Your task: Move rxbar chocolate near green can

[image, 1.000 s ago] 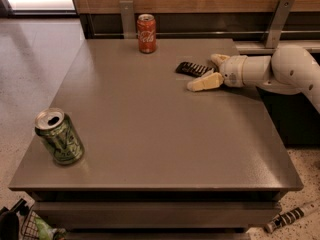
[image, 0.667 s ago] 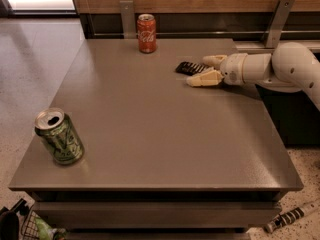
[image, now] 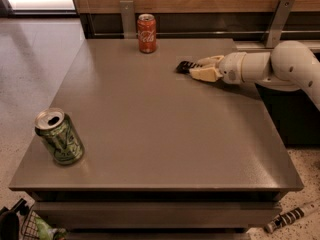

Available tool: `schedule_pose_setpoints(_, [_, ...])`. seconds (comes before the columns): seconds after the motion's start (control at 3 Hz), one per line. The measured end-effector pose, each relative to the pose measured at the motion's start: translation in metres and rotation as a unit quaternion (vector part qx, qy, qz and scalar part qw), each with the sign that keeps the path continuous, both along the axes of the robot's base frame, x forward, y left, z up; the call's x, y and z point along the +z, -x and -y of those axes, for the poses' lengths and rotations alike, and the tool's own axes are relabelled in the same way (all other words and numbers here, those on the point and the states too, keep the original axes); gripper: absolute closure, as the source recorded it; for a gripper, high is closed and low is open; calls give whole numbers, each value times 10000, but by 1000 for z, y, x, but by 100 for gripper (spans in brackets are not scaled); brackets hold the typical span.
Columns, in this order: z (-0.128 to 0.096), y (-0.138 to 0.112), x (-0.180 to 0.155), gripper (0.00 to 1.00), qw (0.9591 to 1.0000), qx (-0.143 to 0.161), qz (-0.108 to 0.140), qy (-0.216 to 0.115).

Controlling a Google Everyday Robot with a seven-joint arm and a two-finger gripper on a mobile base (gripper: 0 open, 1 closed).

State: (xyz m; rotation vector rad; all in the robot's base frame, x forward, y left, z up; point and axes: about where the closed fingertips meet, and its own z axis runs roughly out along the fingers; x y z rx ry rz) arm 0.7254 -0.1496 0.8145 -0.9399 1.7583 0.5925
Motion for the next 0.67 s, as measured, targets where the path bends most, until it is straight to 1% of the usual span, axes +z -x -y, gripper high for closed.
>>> schedule_pose_setpoints(0.67, [0,0,0,100,10000,0,0,0])
